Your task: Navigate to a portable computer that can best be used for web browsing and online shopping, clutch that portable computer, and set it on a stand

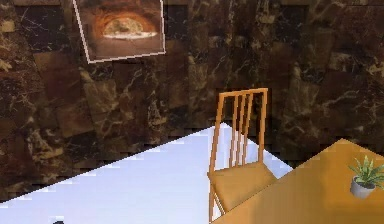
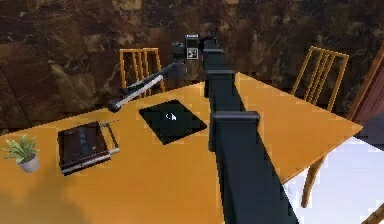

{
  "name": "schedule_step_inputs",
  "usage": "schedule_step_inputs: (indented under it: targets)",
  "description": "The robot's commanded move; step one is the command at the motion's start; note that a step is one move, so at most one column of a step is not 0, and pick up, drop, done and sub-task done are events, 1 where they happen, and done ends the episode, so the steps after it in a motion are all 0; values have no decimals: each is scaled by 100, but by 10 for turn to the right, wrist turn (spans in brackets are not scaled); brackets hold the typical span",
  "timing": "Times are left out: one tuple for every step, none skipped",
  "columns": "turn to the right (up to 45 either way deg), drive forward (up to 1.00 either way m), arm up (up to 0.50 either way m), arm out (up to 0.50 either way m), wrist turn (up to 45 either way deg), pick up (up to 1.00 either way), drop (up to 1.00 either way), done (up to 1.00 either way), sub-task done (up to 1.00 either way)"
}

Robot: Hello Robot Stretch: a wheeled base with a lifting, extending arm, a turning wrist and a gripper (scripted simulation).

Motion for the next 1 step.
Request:
schedule_step_inputs:
  targets:
    - [0,0,0,0,450,0,0,0,0]
